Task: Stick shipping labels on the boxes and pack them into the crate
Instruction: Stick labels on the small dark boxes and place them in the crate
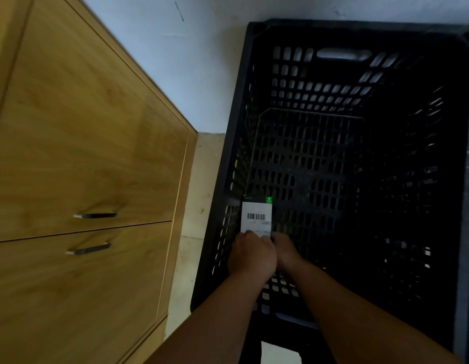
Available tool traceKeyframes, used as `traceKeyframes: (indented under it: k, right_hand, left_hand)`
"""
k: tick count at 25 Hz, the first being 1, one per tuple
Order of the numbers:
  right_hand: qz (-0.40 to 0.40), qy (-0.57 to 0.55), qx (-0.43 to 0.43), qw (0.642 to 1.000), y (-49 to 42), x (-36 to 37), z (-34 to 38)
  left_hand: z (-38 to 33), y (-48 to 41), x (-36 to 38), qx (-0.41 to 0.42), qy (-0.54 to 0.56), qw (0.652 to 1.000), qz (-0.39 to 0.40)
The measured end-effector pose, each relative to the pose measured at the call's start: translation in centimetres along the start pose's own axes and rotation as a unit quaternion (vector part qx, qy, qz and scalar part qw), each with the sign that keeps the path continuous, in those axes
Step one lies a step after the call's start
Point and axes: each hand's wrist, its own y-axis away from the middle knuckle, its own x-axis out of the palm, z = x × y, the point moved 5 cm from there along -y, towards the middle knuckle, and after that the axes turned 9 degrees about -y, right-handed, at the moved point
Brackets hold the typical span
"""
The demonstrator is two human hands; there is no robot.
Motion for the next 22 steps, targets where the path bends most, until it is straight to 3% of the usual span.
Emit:
traceKeyframes:
  k: [3, 5, 6, 8, 10, 15, 17, 22]
  right_hand:
    - [-0.003, 0.051, -0.027, 0.998, 1.3, -0.9, 0.5]
    - [-0.028, 0.156, -0.068, 0.985, 3.9, -2.5, 1.6]
    - [-0.053, 0.237, -0.096, 0.965, 5.9, -3.6, 2.5]
    - [-0.118, 0.406, -0.165, 0.891, 10.8, -5.6, 4.8]
    - [-0.162, 0.479, -0.208, 0.837, 16.6, -7.6, 7.2]
    - [-0.263, 0.501, -0.239, 0.789, 34.2, -15.0, 11.6]
    - [-0.319, 0.492, -0.260, 0.767, 42.7, -19.2, 12.4]
    - [-0.433, 0.452, -0.203, 0.753, 56.6, -31.2, 7.9]
  left_hand:
    - [0.1, 0.6, -0.3, 0.040, -0.023, 0.999, -0.003]
    - [-0.1, 2.3, -1.0, 0.101, -0.061, 0.993, -0.014]
    - [-0.5, 3.7, -1.8, 0.138, -0.092, 0.986, -0.029]
    - [-1.4, 7.0, -3.8, 0.206, -0.165, 0.961, -0.079]
    - [-3.0, 11.0, -6.4, 0.261, -0.202, 0.937, -0.115]
    - [-9.0, 22.8, -11.1, 0.396, -0.248, 0.876, -0.122]
    - [-13.0, 28.8, -12.0, 0.451, -0.287, 0.834, -0.135]
    - [-23.9, 43.2, -8.3, 0.578, -0.334, 0.739, -0.097]
